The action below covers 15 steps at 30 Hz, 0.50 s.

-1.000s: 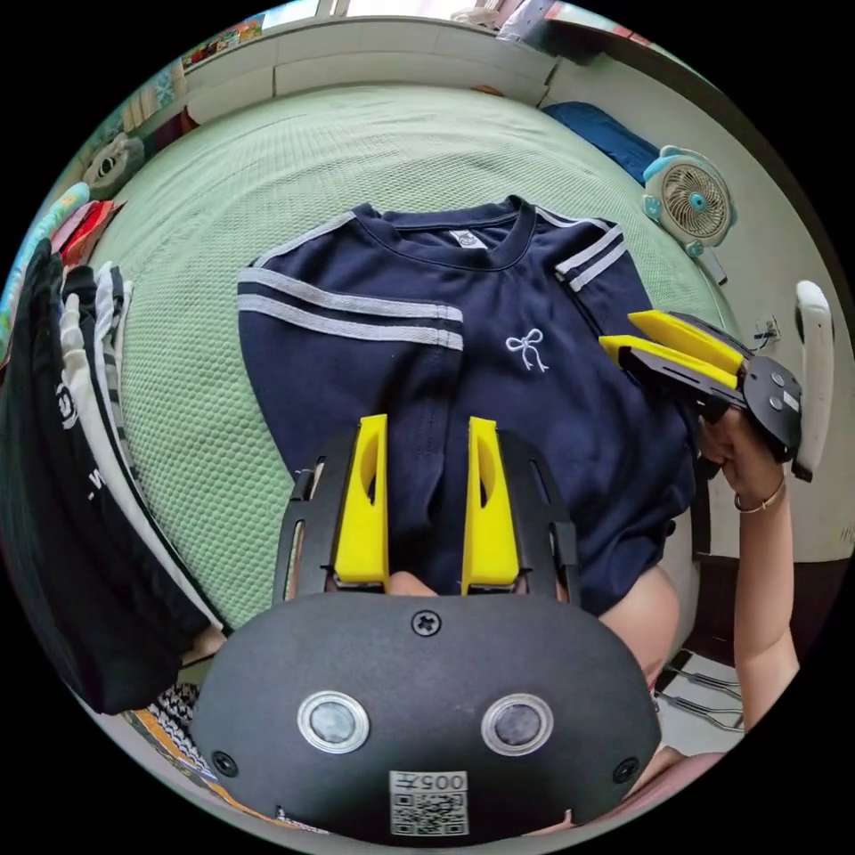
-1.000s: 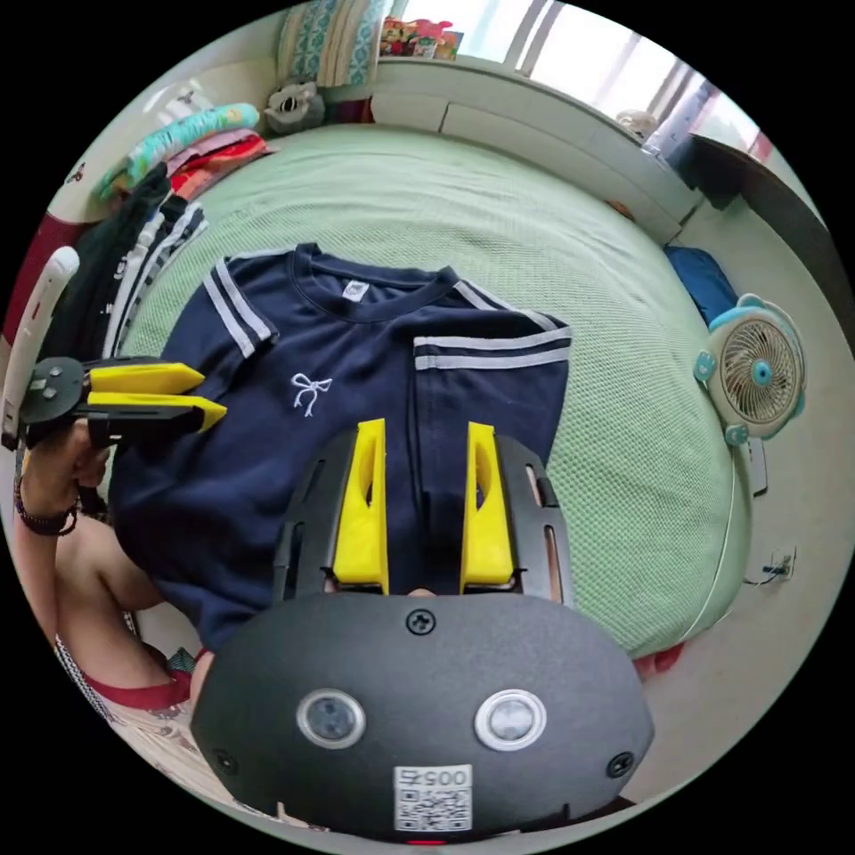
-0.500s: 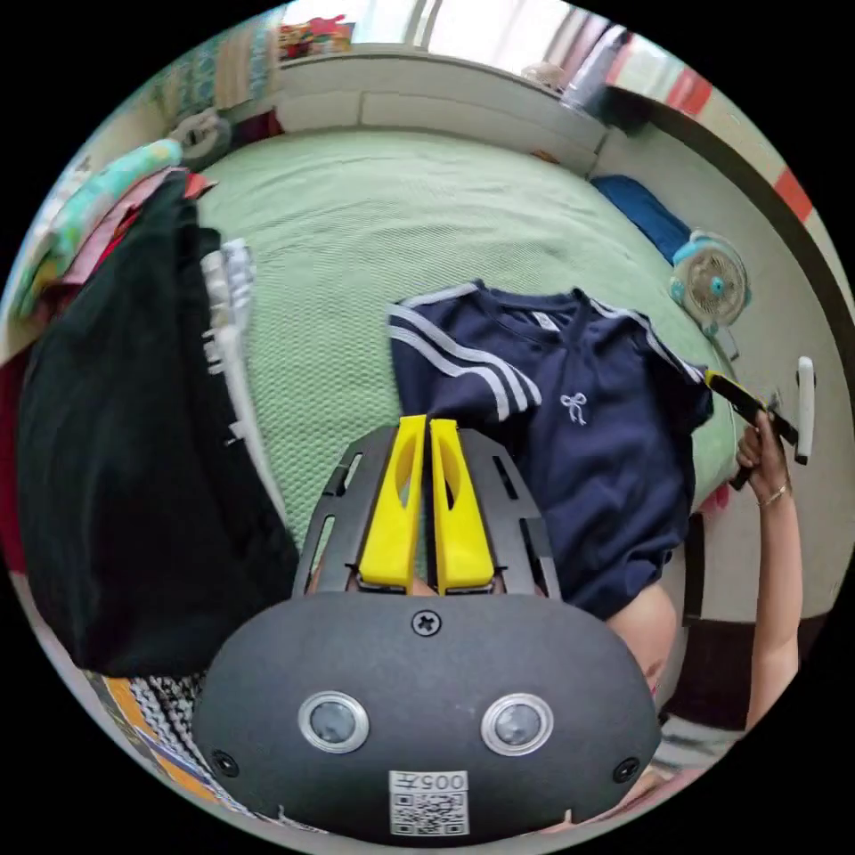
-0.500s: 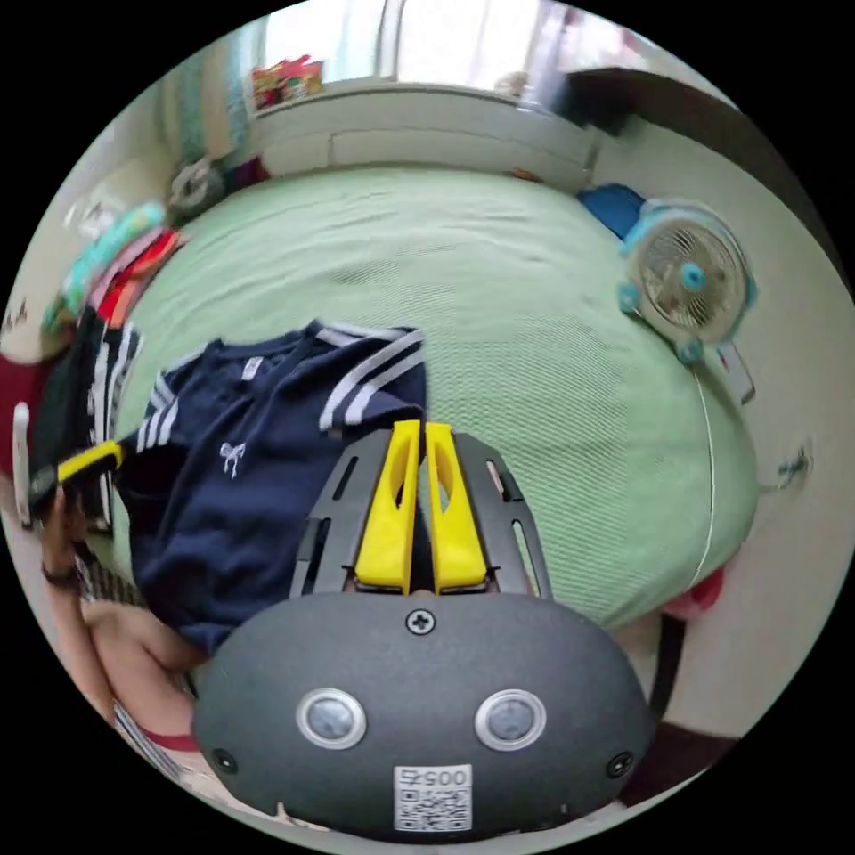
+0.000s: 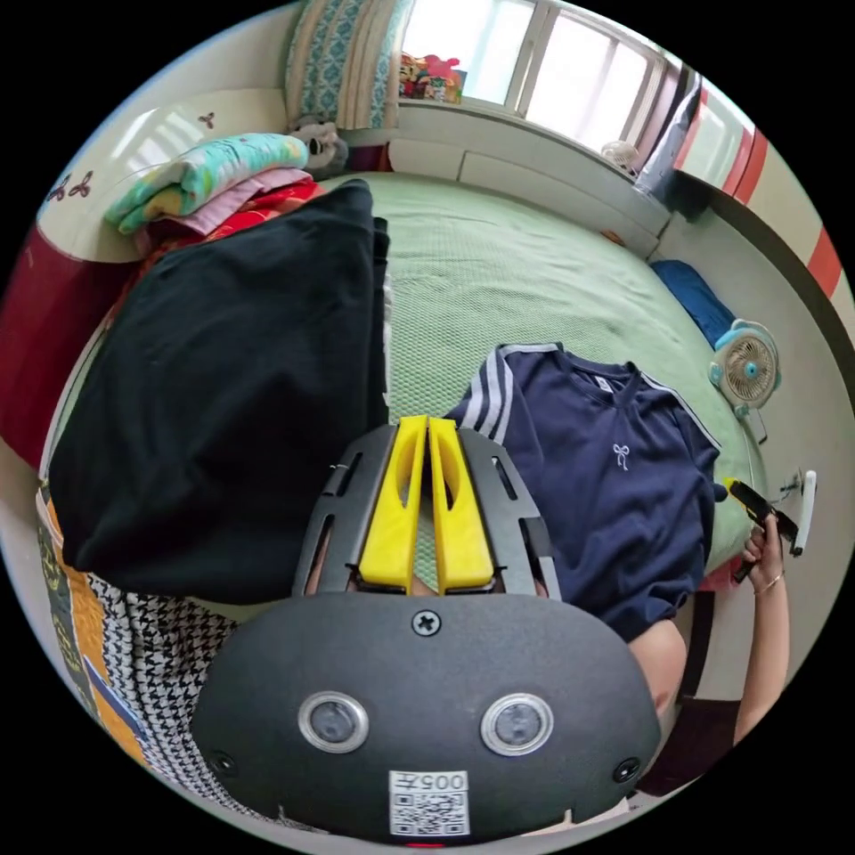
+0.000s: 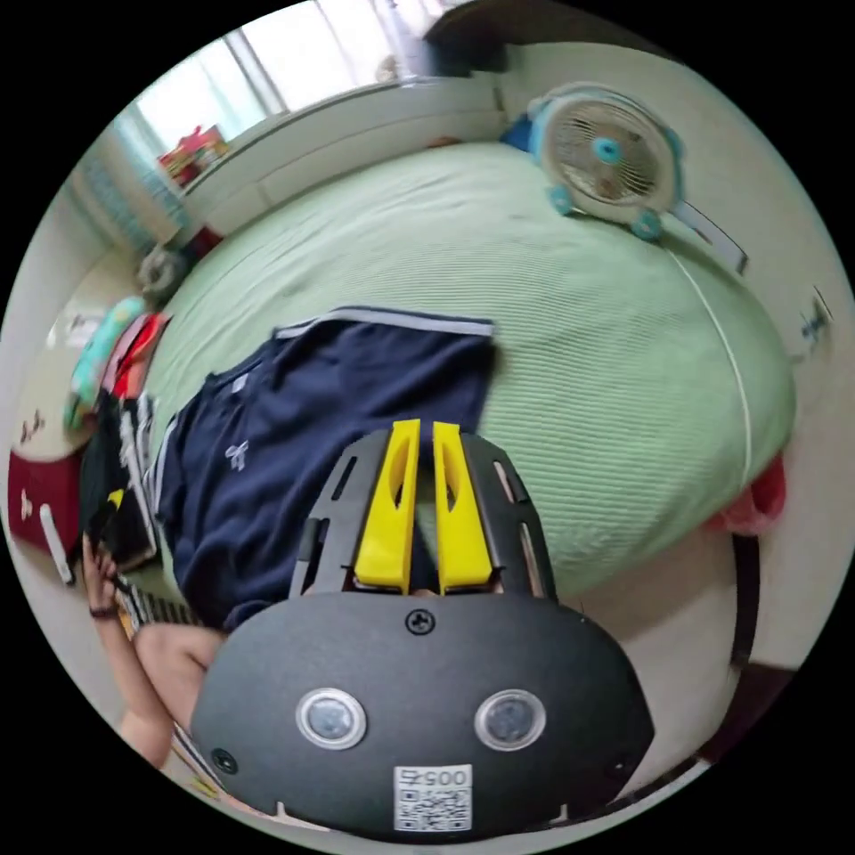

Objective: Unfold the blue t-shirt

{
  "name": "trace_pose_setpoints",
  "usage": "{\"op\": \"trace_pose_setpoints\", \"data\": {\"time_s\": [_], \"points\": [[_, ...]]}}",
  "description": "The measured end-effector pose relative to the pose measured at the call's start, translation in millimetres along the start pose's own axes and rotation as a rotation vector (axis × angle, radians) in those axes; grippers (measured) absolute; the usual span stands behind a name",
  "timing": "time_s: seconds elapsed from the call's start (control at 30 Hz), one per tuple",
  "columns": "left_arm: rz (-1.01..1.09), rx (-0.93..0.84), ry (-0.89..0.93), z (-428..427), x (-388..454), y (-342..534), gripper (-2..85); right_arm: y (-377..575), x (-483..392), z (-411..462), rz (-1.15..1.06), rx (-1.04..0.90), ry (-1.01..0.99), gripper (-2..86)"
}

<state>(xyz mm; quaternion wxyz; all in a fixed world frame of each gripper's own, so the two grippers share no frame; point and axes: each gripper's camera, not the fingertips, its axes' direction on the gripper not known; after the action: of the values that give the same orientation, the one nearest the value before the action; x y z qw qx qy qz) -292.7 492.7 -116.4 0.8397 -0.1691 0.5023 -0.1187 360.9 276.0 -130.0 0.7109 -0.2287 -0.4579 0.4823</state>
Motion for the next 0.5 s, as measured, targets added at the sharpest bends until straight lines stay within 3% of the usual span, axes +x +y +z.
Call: {"op": "trace_pose_setpoints", "data": {"time_s": [0.33, 0.5], "points": [[0.057, -0.089, 0.023, 18, -14, -1, 2.8, 54, -326, 29, -0.857, -0.019, -0.255, 11.3], [0.088, -0.096, 0.069, 26, -33, -4, 3.2, 88, -425, 73, -1.098, -0.05, -0.088, 9.8]]}}
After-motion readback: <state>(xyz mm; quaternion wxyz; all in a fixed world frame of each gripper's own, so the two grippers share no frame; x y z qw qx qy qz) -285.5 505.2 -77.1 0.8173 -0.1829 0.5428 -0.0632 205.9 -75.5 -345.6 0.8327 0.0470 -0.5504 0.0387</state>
